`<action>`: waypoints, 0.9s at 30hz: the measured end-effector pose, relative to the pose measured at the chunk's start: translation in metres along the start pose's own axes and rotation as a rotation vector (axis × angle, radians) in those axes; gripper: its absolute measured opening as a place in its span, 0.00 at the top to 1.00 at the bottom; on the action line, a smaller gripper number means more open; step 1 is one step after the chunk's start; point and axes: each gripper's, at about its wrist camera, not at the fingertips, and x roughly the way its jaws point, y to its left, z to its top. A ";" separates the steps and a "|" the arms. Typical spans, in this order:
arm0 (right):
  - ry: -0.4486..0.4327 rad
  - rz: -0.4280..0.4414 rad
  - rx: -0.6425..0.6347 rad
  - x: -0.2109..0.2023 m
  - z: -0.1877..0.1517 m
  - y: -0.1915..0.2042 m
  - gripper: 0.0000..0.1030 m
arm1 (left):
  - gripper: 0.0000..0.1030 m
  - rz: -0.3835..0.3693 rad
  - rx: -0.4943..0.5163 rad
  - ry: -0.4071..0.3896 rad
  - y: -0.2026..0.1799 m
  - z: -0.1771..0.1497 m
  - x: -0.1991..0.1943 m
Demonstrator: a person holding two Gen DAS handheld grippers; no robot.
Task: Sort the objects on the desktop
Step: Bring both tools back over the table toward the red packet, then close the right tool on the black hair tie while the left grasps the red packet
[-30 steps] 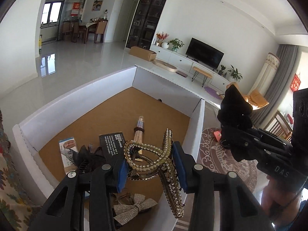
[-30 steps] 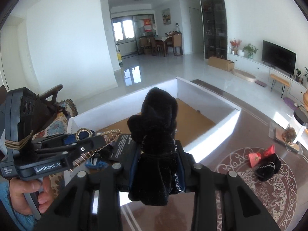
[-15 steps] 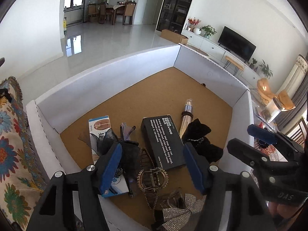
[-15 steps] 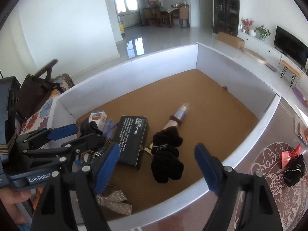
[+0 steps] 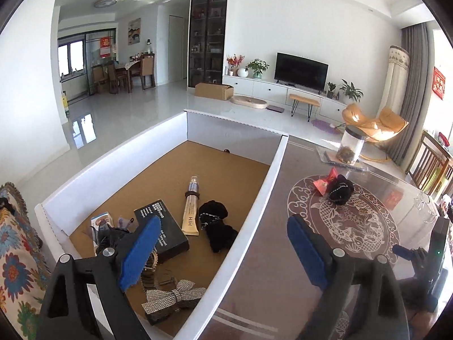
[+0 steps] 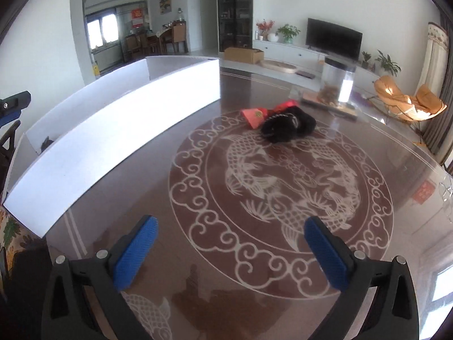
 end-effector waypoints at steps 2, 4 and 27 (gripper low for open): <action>0.028 -0.050 0.055 0.002 -0.019 -0.028 0.00 | 0.11 -0.010 0.026 -0.005 -0.013 0.001 -0.003; 0.040 -0.078 0.100 0.001 -0.032 -0.048 0.00 | 0.11 -0.015 0.051 -0.012 -0.026 0.002 -0.007; 0.032 -0.018 0.303 0.139 0.129 -0.086 0.00 | 0.11 -0.145 0.132 0.186 -0.085 -0.094 0.050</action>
